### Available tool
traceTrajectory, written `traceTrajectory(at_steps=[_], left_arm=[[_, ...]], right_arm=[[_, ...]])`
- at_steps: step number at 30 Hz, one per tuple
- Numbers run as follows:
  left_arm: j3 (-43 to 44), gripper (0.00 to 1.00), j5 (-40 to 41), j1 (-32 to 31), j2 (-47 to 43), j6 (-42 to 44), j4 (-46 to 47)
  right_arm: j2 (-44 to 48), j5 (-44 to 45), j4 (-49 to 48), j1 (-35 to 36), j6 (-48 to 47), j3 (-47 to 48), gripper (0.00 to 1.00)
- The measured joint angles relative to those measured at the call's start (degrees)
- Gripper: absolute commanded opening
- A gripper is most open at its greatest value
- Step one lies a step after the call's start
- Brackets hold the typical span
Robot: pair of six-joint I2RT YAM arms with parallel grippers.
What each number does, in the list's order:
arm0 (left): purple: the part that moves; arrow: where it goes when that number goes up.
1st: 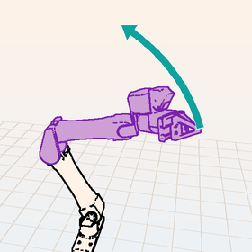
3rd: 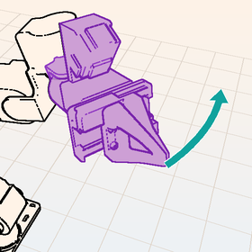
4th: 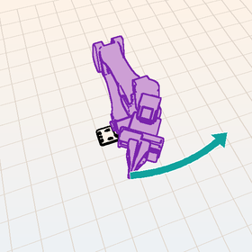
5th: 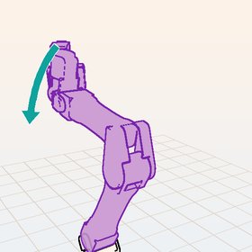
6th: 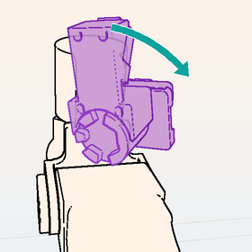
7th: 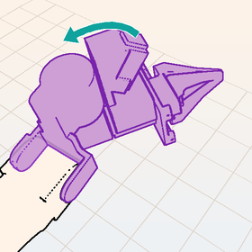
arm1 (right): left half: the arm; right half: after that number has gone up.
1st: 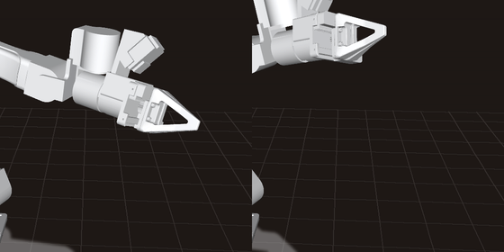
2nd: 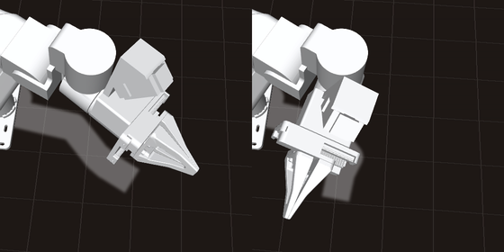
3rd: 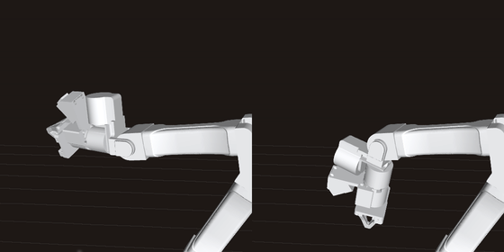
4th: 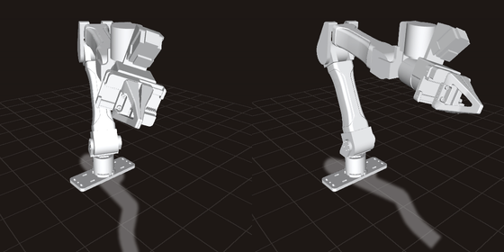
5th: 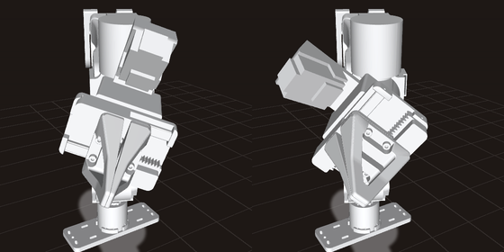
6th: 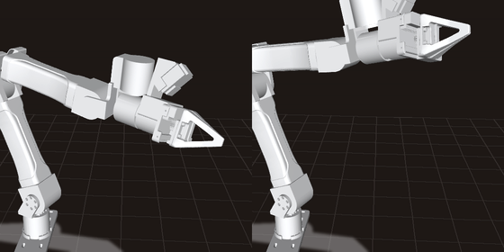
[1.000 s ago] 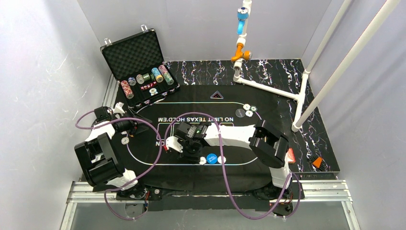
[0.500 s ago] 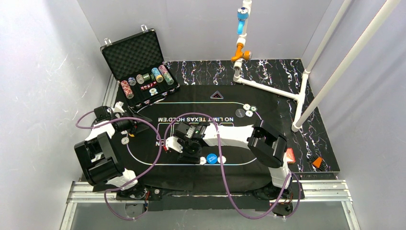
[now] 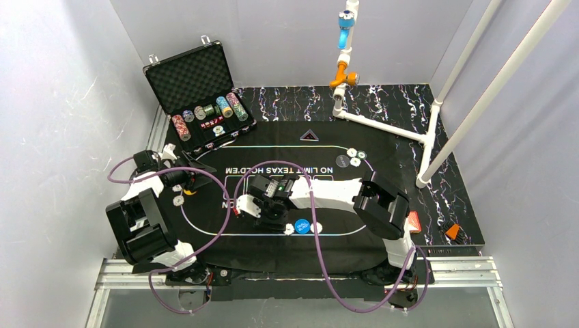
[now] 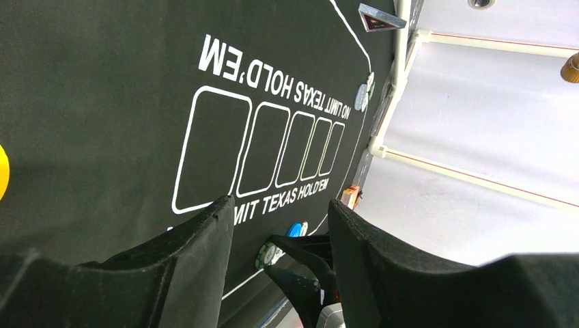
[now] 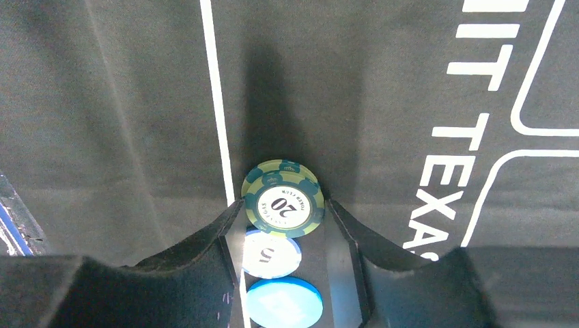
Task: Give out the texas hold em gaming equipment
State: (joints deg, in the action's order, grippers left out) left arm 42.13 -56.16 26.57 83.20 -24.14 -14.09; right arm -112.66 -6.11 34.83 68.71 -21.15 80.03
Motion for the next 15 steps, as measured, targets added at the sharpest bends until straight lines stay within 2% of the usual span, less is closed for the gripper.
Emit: traceTrajectory(at_steps=[9, 15], left_arm=[[0.0, 0.51, -0.5, 0.0, 0.6, -0.7, 0.7], [0.0, 0.46, -1.3, 0.0, 1.6, -2.5, 2.7]], right_arm=[[0.0, -0.9, 0.0, -1.4, 0.2, 0.1, 0.38], [0.0, -1.8, 0.3, -4.0, 0.3, 0.7, 0.38]])
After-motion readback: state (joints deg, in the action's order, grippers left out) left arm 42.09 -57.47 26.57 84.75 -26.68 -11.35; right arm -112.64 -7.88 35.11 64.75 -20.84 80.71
